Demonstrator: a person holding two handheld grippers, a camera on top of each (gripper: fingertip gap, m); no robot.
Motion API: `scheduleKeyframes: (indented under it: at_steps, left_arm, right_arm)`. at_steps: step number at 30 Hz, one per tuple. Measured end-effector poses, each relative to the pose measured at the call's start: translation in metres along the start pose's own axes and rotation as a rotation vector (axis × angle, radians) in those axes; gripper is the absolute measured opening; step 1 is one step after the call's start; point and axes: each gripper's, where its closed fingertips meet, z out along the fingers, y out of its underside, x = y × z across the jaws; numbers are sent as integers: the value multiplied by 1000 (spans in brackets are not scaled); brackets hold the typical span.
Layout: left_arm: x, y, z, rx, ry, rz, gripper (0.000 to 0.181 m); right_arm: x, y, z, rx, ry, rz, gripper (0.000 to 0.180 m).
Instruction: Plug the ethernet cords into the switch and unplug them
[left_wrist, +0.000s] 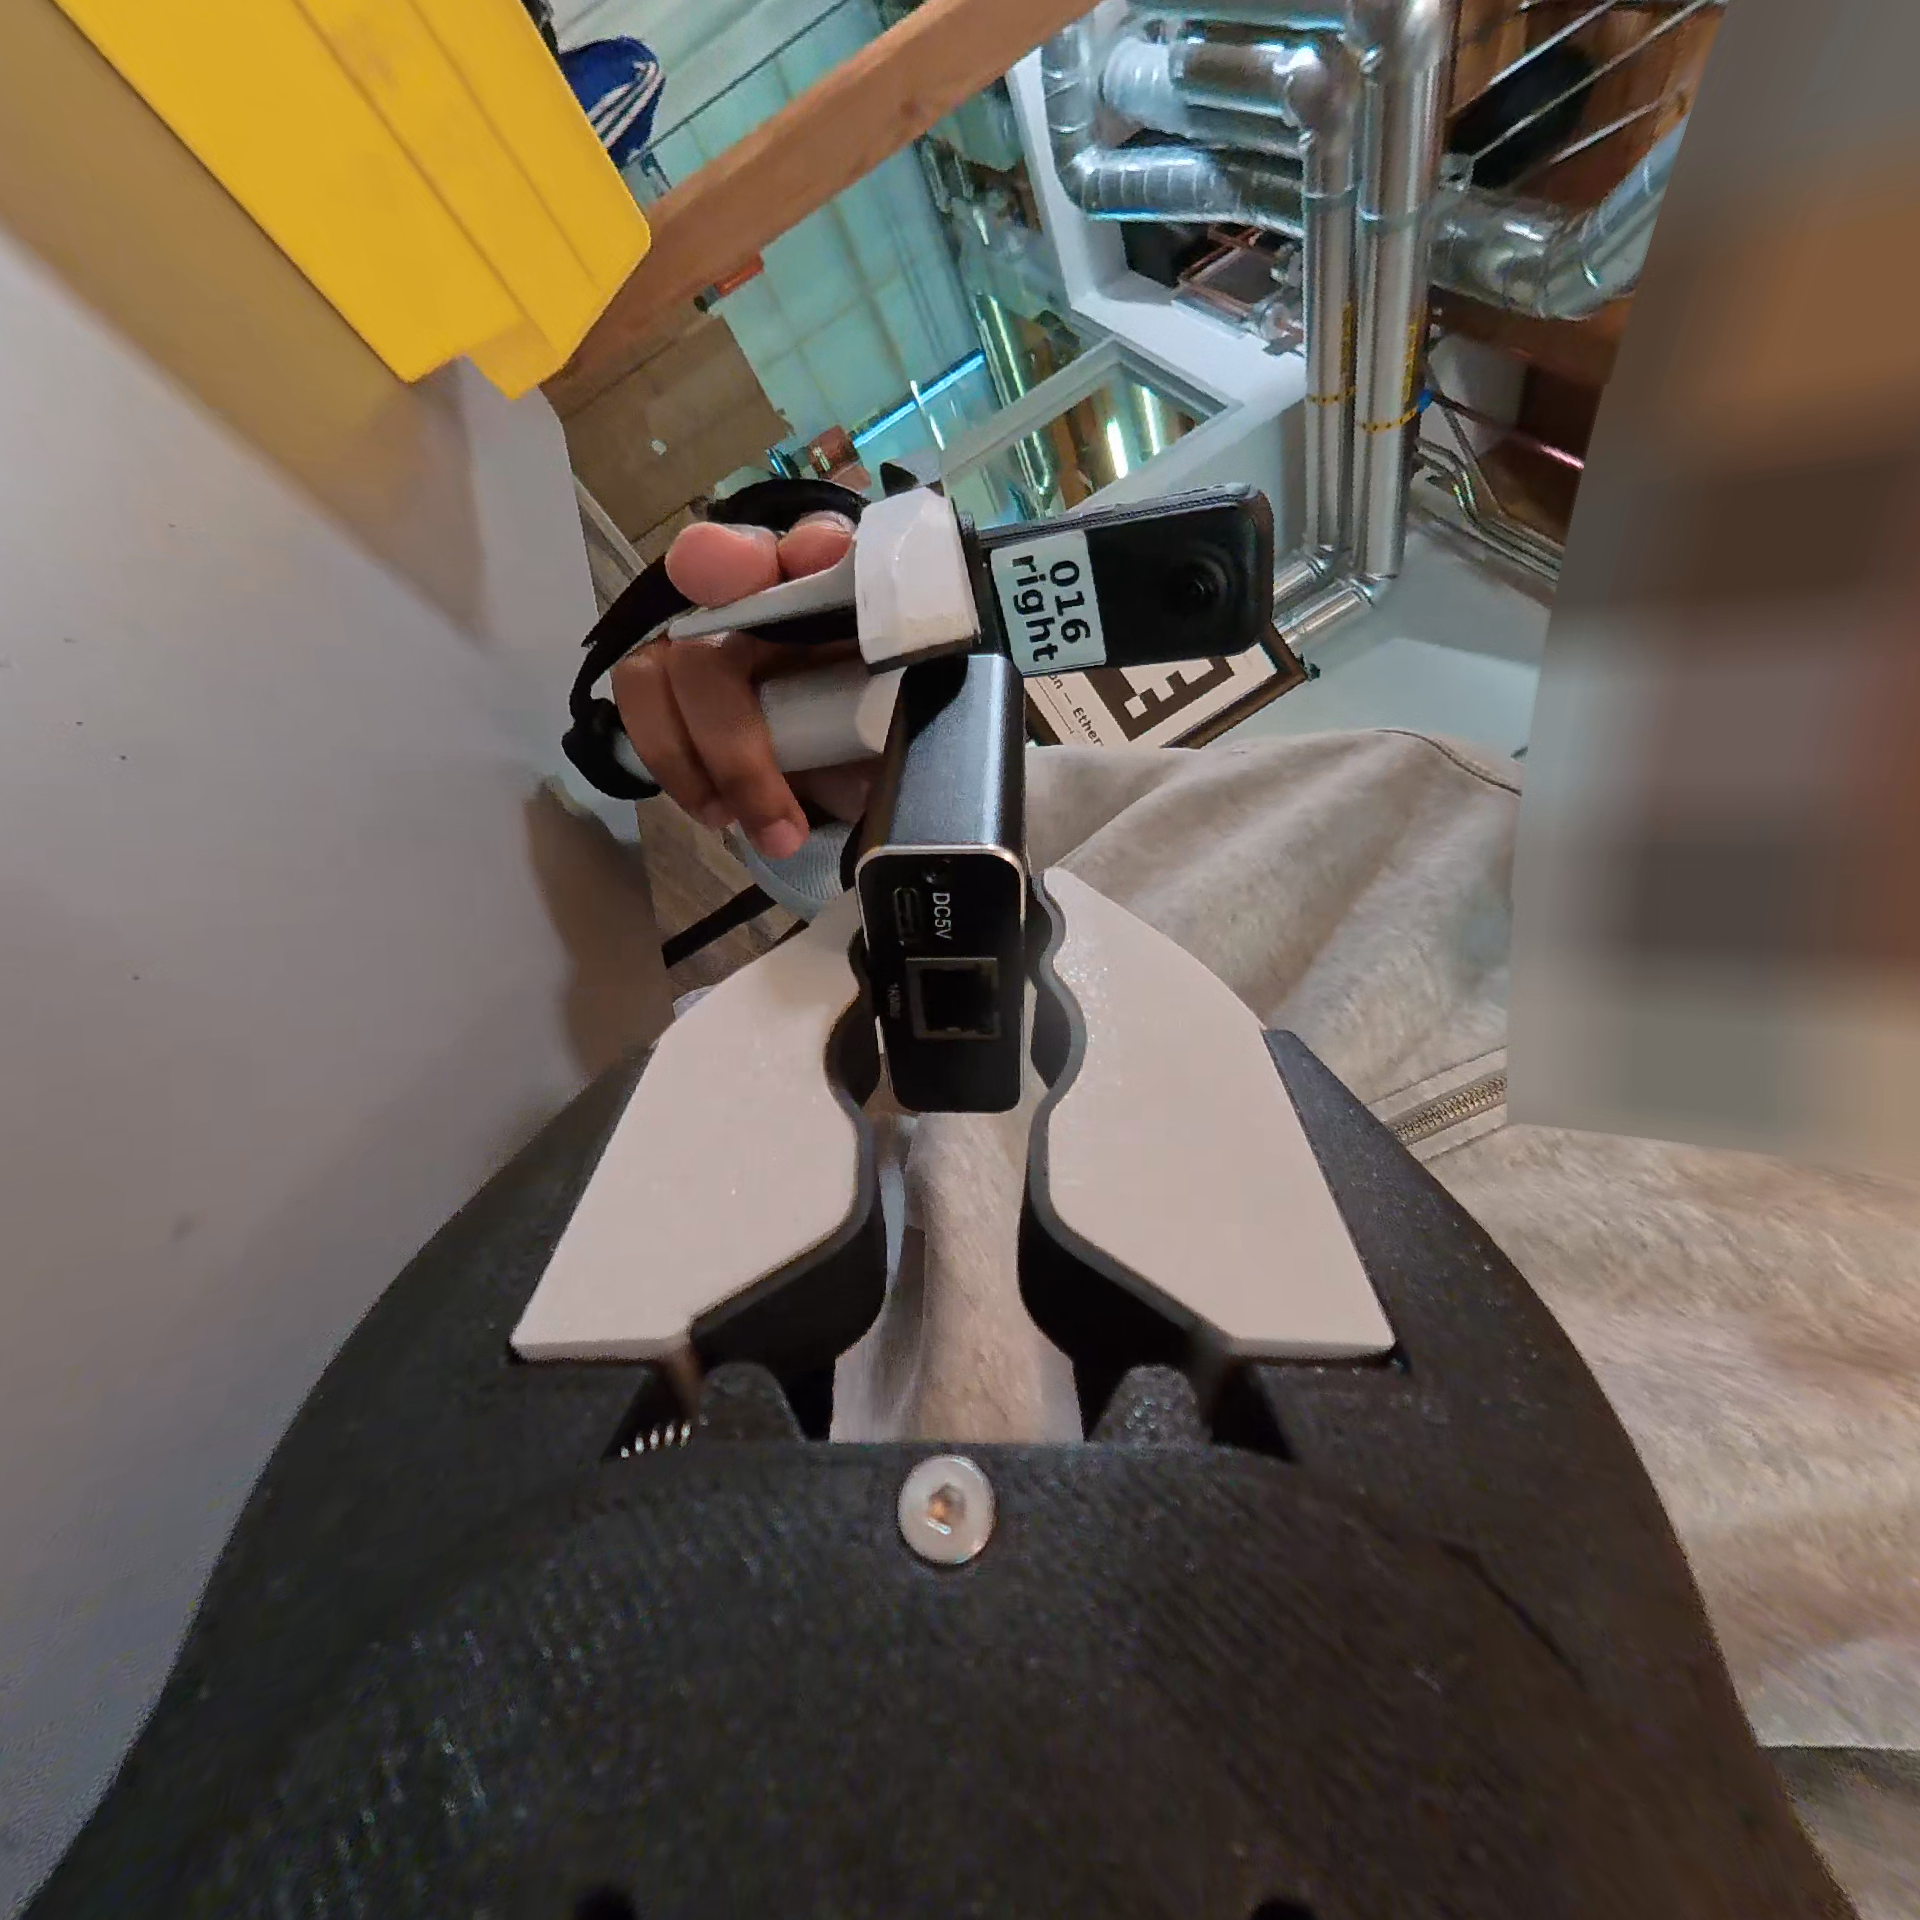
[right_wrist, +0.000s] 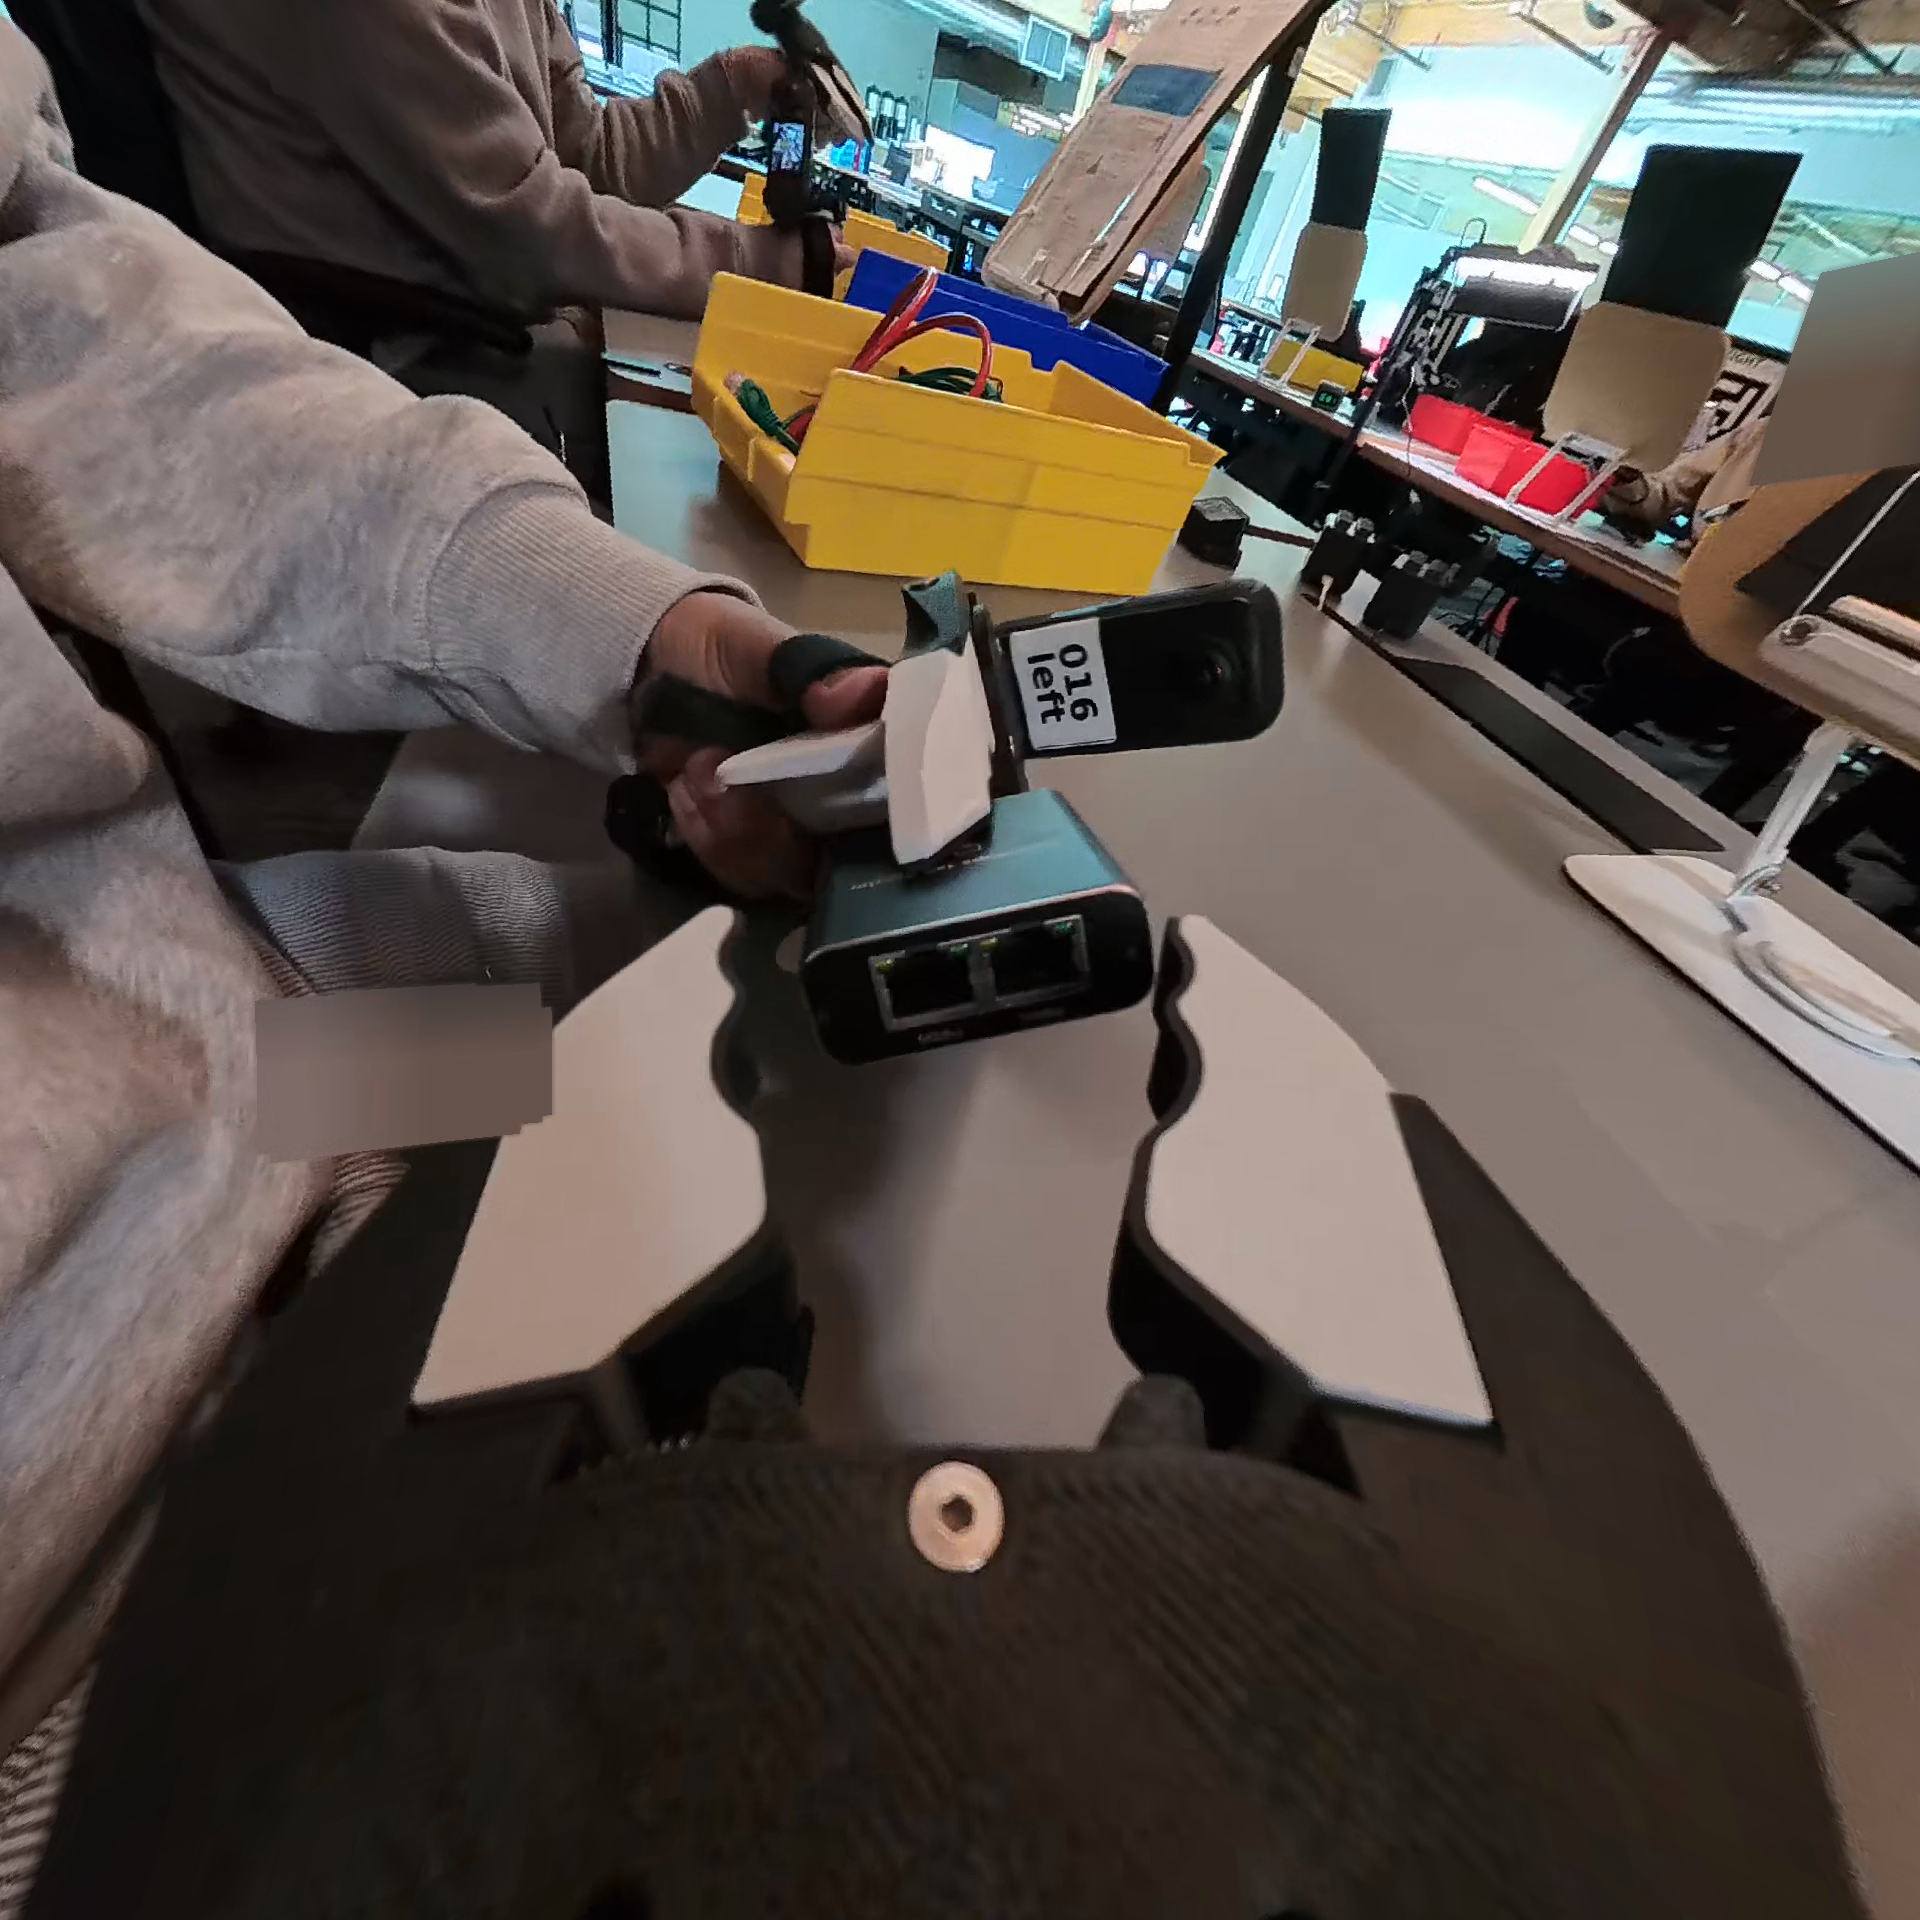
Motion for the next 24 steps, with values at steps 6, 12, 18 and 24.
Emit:
scheduleKeyframes:
  at_steps: [6,12,18,24]
  left_arm:
    - [-2,1,-1,-2,3,-28,27]
    - [0,0,-1,4,24,-24,26]
    - [1,1,-1,2,33,-16,26]
    - [1,-2,-2,23,28,-15,26]
  right_arm:
    - [2,4,0,-22,16,-8,64]
    - [1,4,1,-30,9,15,64]
    - [-1,4,1,-31,5,18,65]
    - [0,7,3,-46,25,8,64]
